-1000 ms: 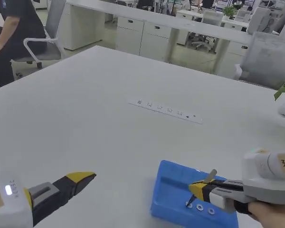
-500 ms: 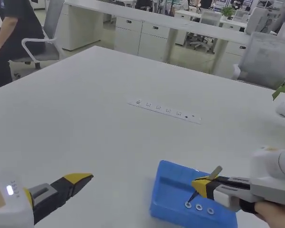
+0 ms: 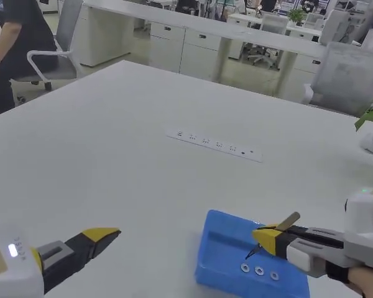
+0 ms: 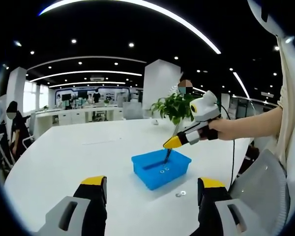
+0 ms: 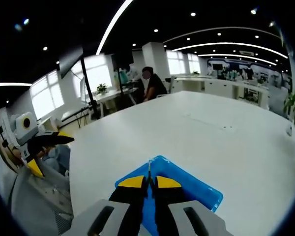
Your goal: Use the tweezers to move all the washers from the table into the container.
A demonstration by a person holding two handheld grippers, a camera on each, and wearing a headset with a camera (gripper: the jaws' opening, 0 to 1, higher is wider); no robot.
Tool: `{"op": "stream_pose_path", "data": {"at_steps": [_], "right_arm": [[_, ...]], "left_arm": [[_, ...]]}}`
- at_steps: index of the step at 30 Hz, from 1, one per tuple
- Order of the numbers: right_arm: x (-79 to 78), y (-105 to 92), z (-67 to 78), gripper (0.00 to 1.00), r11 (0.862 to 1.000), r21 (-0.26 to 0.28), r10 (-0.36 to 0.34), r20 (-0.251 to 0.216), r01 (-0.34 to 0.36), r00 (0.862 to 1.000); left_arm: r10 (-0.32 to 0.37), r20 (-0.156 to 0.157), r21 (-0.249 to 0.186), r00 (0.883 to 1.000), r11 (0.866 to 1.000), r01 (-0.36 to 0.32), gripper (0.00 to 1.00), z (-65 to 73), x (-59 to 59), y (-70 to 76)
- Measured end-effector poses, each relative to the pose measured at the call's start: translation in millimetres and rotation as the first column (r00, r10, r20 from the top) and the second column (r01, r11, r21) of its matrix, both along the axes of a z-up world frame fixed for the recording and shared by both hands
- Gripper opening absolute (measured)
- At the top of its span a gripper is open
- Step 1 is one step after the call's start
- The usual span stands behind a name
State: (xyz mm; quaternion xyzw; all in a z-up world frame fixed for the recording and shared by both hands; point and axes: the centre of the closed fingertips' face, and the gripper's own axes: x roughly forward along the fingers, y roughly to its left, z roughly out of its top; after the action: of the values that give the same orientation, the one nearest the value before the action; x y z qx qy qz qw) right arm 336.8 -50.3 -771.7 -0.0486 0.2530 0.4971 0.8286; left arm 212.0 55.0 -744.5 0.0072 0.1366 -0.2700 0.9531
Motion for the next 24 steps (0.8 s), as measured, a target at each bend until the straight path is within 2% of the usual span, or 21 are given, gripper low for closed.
{"op": "stream_pose_path", "data": {"at_steps": [4, 6, 11, 24], "right_arm": [[-4.6, -0.3, 2.6, 0.04, 1.000, 0.003, 0.007, 0.006, -0.007, 1.000], [-6.3, -0.5, 2.1, 0.03, 1.000, 0.002, 0.010, 0.009, -0.010, 1.000], [-7.9, -2.4, 1.2, 0.04, 1.000, 0.005, 0.006, 0.007, -0.006, 1.000], [-27.0, 3.2, 3.3, 0.04, 0.998, 0.035, 0.051, -0.016, -0.050, 0.999]], "left_arm": [[-0.005, 0.000, -0.003, 1.000, 1.000, 0.005, 0.76, 0.5, -0.5, -0.8], [-0.009, 0.010, -0.013, 1.000, 1.000, 0.010, 0.76, 3.1, -1.0, -1.7], [-0.011, 0.003, -0.009, 1.000, 1.000, 0.011, 0.76, 1.4, -1.6, -1.7], [-0.014, -0.003, 0.002, 1.000, 1.000, 0.014, 0.76, -0.7, -2.1, -2.5]]}}
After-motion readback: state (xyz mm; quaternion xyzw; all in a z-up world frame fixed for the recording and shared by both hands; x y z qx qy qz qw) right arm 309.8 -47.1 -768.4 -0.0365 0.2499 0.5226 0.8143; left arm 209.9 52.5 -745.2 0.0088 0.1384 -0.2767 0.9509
